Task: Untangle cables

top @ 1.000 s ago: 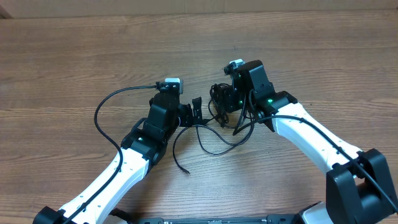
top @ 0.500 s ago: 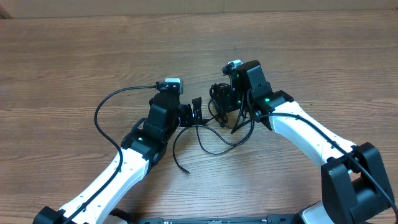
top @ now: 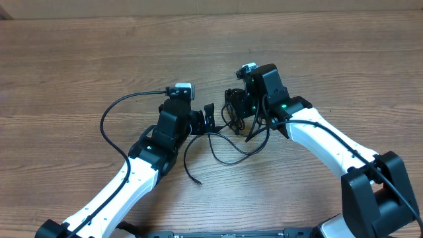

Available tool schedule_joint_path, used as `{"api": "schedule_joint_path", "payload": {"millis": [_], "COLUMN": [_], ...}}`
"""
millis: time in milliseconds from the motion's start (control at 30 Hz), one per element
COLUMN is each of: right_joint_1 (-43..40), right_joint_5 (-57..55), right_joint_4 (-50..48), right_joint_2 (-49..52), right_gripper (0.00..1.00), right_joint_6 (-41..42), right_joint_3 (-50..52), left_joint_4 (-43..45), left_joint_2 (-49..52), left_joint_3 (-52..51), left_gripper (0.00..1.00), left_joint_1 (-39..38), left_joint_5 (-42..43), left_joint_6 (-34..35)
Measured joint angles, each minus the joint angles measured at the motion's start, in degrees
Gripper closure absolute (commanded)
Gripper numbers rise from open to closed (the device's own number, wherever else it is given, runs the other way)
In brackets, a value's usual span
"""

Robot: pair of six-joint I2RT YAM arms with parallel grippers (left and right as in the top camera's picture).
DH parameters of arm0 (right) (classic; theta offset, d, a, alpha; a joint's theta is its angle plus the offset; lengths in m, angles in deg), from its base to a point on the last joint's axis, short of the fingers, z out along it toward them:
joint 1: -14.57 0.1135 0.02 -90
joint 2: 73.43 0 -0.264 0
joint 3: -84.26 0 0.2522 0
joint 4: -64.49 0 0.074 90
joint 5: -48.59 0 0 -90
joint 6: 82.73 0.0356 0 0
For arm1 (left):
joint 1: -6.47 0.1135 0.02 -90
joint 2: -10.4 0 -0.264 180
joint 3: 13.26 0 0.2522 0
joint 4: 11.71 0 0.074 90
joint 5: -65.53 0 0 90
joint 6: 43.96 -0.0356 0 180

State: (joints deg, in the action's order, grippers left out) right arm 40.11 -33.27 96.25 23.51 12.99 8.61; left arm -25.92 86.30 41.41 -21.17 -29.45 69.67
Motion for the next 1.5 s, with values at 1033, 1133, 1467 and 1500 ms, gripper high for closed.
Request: {"api": "schedule_joint_path", "payload": {"millis": [1033,1133,1467,1500], "right_joint_1": [0.0,0.0,0.0,0.0], "right_joint_5": [0.7,0.7,0.7,0.7], "right_joint_4": [0.0,0.0,-0.5,-0.5], "right_joint_2": [0.0,0.0,0.6,0.9], "right_gripper": [0.79,0.73,0.80,0.81], "right_joint_6": [-0.1,0.0,0.0,-0.1], "right_joint_3": [0.0,0.0,0.0,0.0], "left_joint_4": [0.0,0.0,0.0,0.0], "left_joint_2": [0.0,0.0,0.0,0.0], "left_joint_3": [0.0,0.0,0.0,0.0], "left_gripper": [0.00,0.00,0.00,0.01], "left_joint_1": [0.0,0.0,0.0,0.0], "left_joint_5": [0.0,0.0,0.0,0.0], "left_joint_6": [0.0,0.0,0.0,0.0]}}
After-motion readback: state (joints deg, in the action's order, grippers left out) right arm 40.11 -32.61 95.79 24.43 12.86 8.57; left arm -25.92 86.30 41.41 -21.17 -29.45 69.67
